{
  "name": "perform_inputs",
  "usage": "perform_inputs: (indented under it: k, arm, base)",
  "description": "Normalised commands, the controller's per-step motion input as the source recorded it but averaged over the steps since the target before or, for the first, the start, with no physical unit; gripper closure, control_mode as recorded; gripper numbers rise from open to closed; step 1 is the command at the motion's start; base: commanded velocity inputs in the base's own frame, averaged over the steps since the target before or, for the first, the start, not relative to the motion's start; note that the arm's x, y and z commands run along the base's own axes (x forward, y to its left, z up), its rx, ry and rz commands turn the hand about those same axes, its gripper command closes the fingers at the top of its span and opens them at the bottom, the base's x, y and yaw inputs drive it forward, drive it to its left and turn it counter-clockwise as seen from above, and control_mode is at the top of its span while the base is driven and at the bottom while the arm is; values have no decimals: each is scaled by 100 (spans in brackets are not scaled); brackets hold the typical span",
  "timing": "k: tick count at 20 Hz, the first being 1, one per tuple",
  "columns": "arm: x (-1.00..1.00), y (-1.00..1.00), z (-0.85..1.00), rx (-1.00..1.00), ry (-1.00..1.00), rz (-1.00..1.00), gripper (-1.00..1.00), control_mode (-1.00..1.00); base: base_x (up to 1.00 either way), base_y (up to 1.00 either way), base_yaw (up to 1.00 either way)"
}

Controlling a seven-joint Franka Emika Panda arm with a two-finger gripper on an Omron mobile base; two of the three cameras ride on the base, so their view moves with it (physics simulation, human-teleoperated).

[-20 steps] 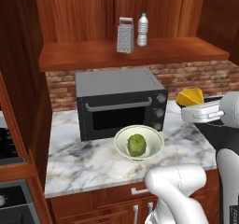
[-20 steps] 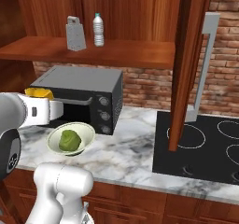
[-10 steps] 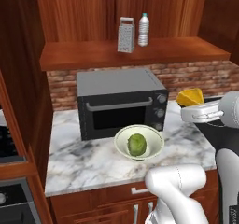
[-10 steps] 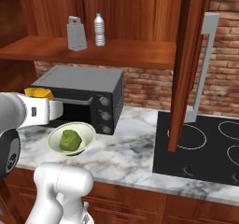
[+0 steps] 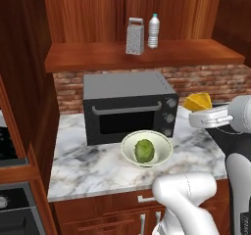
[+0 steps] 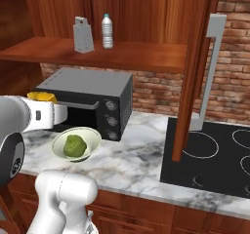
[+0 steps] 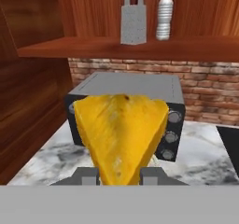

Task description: Pick the cheese from the fridge and the cheese grater from the cabinet and place them next to the salad bowl.

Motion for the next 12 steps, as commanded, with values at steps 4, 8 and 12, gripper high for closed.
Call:
perform_inputs:
  k: [4, 8, 12]
  arm:
    - [15, 1, -32, 0, 12, 0, 100, -100]
    - [11, 0, -51, -6, 9, 1, 100, -100]
    - [19, -6, -59, -18, 7, 0, 100, -100]
  base:
    - [0, 0, 0]
    - [0, 0, 0]
    - [0, 0, 0]
